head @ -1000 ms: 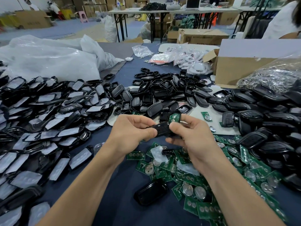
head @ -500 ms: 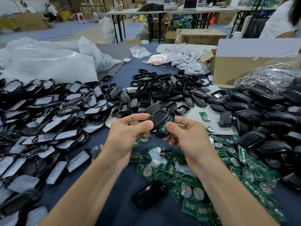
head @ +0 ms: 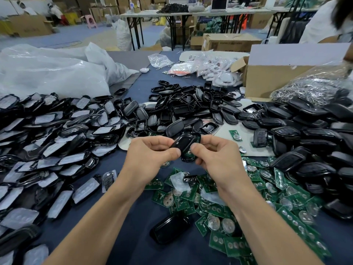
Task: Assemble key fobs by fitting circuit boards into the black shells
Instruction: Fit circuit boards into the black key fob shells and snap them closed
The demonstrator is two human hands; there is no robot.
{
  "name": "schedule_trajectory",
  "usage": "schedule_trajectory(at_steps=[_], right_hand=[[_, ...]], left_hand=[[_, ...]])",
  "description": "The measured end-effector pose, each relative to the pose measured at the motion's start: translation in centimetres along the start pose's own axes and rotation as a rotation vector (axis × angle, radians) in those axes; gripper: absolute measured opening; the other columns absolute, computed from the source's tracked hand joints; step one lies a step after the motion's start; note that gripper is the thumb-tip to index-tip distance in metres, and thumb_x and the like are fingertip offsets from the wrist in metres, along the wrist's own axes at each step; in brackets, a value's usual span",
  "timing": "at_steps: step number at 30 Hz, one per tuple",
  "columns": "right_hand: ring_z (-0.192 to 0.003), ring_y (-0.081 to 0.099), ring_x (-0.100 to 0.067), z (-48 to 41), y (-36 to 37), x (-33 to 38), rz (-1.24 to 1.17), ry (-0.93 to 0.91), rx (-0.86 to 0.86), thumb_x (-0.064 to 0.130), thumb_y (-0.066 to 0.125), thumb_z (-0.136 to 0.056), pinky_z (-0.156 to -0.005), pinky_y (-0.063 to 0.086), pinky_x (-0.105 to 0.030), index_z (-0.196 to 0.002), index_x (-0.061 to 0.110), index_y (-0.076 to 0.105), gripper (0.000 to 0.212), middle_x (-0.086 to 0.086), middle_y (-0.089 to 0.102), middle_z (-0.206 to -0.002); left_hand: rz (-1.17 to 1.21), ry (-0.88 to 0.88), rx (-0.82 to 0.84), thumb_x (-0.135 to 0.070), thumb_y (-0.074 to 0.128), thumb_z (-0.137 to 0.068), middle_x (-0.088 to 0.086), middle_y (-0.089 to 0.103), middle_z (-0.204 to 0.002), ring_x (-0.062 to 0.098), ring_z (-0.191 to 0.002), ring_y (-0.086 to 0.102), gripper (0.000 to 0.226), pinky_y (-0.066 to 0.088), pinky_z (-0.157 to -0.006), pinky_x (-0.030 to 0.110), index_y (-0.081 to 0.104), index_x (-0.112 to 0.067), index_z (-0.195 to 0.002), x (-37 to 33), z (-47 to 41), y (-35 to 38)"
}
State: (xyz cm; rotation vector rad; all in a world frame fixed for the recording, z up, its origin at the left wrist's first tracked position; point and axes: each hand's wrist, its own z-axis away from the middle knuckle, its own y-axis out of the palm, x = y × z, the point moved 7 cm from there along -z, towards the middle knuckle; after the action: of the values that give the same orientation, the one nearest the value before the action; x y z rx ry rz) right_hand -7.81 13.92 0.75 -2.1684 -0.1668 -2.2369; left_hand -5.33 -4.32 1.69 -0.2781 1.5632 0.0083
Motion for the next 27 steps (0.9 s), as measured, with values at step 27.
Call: schedule_trajectory(at_steps=[27], right_hand=[[-0.064,0.062,-0.008,0.5,0.2,1.3,0.141,-0.037,0.064,0.031,0.078,-0.072,-0.065,0.05,-0.03,-0.093,0.038,0.078,0.022,0.004,0.076,-0.08]], left_hand=[[0.116,0.016,0.04,0.004,0.088,-0.071,0.012,0.08,-0.083,0.022,-0.075,0.078,0.022,0.059,-0.069,0.023,0.083,-0.009,-0.089,-0.8,0.2,0.5]])
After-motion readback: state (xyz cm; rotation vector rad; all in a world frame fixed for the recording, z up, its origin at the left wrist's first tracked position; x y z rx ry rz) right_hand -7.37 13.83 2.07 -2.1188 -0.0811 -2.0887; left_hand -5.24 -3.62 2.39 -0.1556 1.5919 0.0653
